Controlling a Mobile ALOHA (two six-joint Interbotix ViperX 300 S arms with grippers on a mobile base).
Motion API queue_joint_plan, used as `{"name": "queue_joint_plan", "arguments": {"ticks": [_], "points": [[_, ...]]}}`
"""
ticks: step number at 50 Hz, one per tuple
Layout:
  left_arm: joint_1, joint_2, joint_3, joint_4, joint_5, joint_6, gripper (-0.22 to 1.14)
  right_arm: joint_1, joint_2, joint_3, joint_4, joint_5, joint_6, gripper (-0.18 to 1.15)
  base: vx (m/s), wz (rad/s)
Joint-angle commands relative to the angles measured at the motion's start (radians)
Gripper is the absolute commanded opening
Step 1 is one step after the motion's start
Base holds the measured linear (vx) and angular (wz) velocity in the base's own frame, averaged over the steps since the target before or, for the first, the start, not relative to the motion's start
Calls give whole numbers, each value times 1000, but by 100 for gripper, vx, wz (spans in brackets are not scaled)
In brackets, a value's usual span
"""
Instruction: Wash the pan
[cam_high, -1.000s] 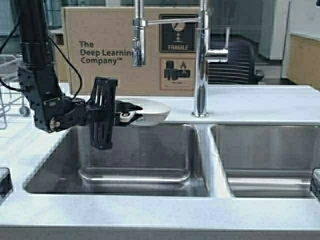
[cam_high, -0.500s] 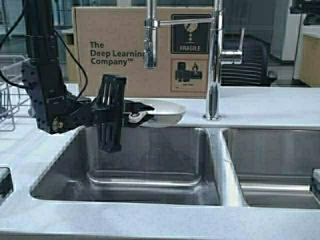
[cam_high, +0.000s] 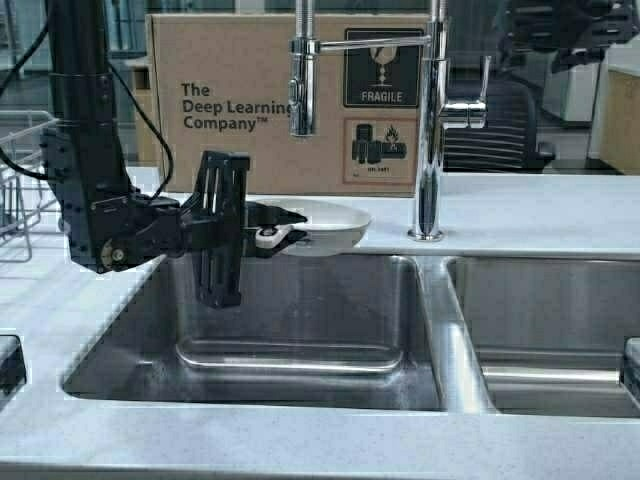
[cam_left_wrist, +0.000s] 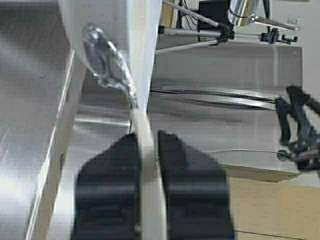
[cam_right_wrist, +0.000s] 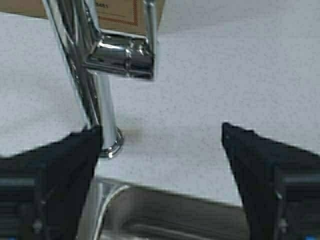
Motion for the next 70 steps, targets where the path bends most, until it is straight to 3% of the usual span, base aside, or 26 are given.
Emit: {"name": "queue_joint_plan", "arguments": {"ticks": [1, 21, 35, 56, 70], "points": [[-2, -20, 0, -2, -25, 11, 3, 2, 54, -115, -3, 5, 0, 103, 0, 0], [-2, -9, -3, -2, -37, 9, 3, -2, 296, -379, -8, 44, -3, 103, 0, 0], [-2, -15, 8, -2, -44, 8, 3, -63, 394, -499, -2, 63, 0, 103, 0, 0], [-2, -9, 14, -2, -57, 8, 3, -219, 365, -462, 61, 77, 12, 103, 0, 0], [-3, -8, 15, 0, -64, 8, 3, -247, 295, -420, 72, 77, 9, 102, 1, 2]]}}
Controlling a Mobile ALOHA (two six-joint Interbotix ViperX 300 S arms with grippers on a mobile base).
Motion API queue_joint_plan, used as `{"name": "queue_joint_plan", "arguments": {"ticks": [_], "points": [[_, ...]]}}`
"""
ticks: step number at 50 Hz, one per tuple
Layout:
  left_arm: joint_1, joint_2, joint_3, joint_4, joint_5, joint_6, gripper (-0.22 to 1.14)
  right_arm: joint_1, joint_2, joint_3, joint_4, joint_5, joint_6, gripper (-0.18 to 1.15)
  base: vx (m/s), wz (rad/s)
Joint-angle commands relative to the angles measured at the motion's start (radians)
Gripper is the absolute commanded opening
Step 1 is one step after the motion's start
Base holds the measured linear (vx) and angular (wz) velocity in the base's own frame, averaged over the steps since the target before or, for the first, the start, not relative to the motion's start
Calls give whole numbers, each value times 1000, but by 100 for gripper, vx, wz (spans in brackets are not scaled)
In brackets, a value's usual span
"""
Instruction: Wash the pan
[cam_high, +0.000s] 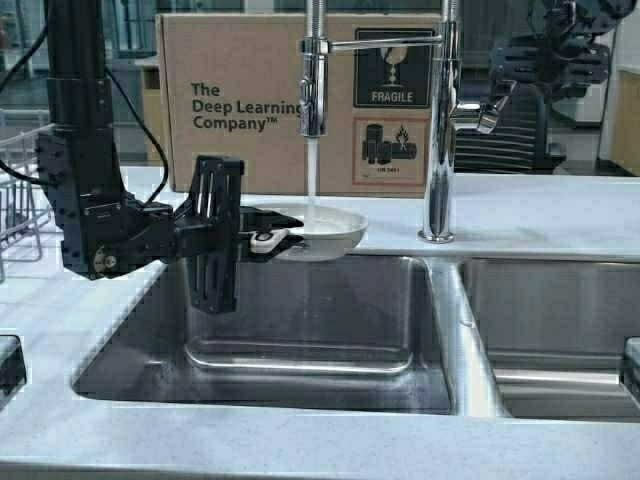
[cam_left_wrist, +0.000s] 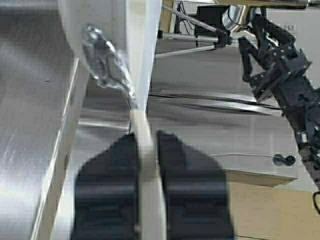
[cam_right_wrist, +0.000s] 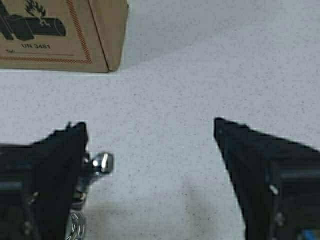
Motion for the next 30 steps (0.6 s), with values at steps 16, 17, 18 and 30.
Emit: {"name": "queue_joint_plan", "arguments": {"ticks": [16, 17, 18, 30], "points": [[-3, -15, -9, 0, -26, 8, 3, -77, -278, 77, 0, 0, -11, 101, 1, 2], [-3, -15, -9, 0, -26, 8, 3, -78, -278, 81, 0, 0, -11, 100, 0, 0], [-3, -15, -9, 0, -26, 8, 3, -80, -276, 84, 0, 0, -11, 100, 0, 0], [-3, -14, -8, 0, -28, 11, 3, -83, -193, 104, 5, 0, -2, 41, -1, -2]]}}
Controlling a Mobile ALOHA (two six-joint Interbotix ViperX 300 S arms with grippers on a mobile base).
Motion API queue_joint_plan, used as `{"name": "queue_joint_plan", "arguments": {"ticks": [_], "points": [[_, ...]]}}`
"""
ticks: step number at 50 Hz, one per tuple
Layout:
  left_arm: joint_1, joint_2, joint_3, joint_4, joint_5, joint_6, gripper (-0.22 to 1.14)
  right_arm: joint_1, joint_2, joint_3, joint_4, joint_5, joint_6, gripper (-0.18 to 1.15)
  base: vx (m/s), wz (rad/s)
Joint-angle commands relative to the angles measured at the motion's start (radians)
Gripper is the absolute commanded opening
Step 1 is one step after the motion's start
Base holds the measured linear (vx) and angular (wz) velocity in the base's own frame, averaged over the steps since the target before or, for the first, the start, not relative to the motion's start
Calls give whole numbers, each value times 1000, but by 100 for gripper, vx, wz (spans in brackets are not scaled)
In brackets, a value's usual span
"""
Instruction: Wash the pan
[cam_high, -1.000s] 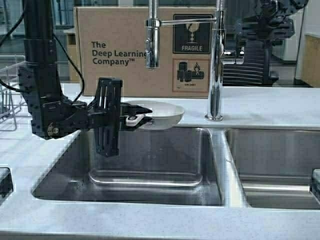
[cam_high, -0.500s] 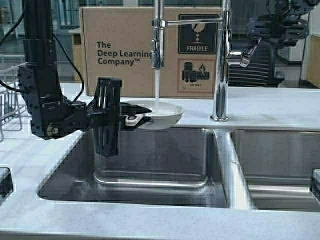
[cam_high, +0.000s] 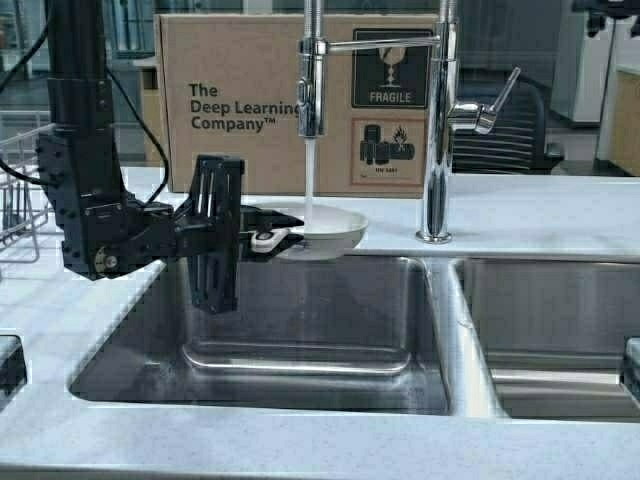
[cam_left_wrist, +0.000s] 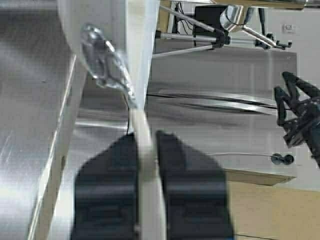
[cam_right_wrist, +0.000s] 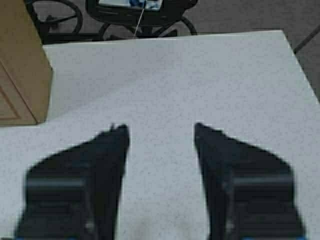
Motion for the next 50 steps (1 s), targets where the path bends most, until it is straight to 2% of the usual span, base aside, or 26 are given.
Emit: {"name": "queue_joint_plan", "arguments": {"ticks": [1, 5, 7, 14, 21, 36, 50], "points": [[-2, -15, -6, 0, -23, 12, 3, 6, 32, -11, 6, -8, 8, 31, -1, -1], [-2, -15, -6, 0, -23, 12, 3, 23, 71, -17, 6, -11, 15, -4, -1, -2], [-2, -14, -6, 0, -23, 12, 3, 32, 91, -25, 8, -9, 20, -9, -1, -2], [-2, -8, -8, 0, -25, 12, 3, 81, 149, -60, 6, 14, 20, 10, 0, 0], [-2, -3, -5, 0, -34, 12, 3, 140, 183, -104, 8, 34, 20, 5, 0, 0], [-2, 17, -5, 0, -55, 12, 3, 227, 210, -186, -15, 38, 2, 5, 0, 0], [-2, 40, -6, -2, -84, 11, 3, 301, 190, -202, -86, 46, -55, 5, 0, 0]]}}
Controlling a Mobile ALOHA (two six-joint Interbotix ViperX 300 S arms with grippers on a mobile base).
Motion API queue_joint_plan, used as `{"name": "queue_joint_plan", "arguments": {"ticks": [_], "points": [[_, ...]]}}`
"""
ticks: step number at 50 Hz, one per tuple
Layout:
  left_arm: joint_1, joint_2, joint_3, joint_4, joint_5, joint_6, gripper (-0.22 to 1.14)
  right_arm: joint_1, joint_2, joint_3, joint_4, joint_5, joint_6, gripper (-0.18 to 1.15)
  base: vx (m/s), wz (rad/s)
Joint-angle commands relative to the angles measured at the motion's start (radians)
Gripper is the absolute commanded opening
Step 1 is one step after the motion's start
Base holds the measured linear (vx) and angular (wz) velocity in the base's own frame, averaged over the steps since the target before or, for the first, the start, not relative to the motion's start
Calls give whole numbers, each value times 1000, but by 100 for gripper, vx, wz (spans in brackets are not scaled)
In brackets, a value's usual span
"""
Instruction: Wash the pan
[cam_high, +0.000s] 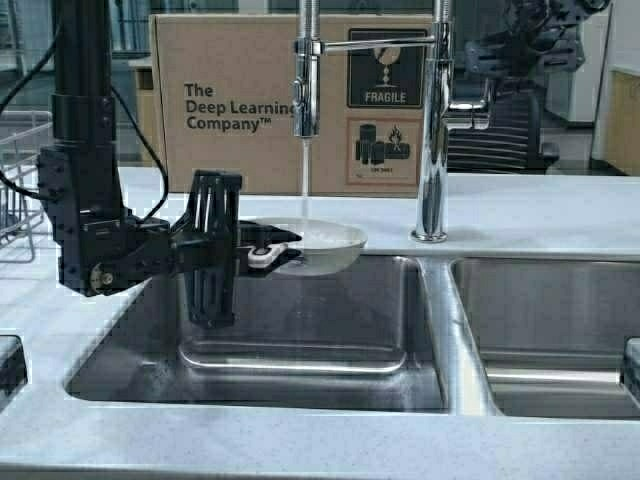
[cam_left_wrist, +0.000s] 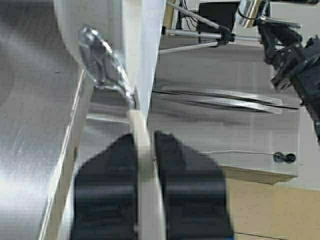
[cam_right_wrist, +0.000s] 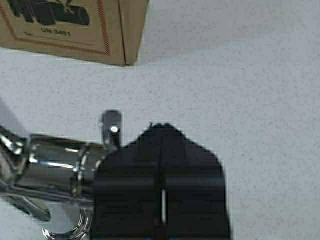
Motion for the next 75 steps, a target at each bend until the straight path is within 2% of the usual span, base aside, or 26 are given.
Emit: {"name": "queue_joint_plan", "arguments": {"ticks": [1, 8, 14, 19, 32, 41, 47, 55, 59, 67, 75], "points": [[-2, -18, -6, 0, -31, 11, 3, 64, -48, -28, -25, -3, -15, 5, 0, 0], [-2, -14, -9, 0, -38, 12, 3, 78, -67, -25, -26, -5, -14, 5, 0, -1], [-2, 0, -32, 0, -121, 23, 3, 54, -114, 3, -23, -12, -12, 5, 0, 0], [-2, 26, -61, 0, -178, 48, 3, 26, -181, 66, -20, -34, -9, 5, 0, 0], [-2, 34, -91, -28, -123, 233, 3, -21, -391, 282, -12, -81, -6, 5, 0, 0], [-2, -58, -31, -46, 152, 233, 3, -20, -538, 428, 43, -118, -3, 5, 0, 0], [-2, -135, -11, -44, 397, 238, 3, -2, -617, 526, 106, -118, 9, 5, 0, 0], [-2, -233, -28, 5, 687, 275, 3, 43, -719, 629, 120, -115, 14, 5, 0, 0], [-2, -287, -52, 32, 891, 324, 3, 67, -776, 653, 121, -94, 14, 5, 0, 0], [-3, -405, -152, 81, 1433, 537, 3, 104, -891, 687, 121, -61, 14, 5, 0, 0], [-28, -489, -291, 115, 1793, 879, 3, 104, -936, 719, 127, -132, 44, 5, 0, 0]]}}
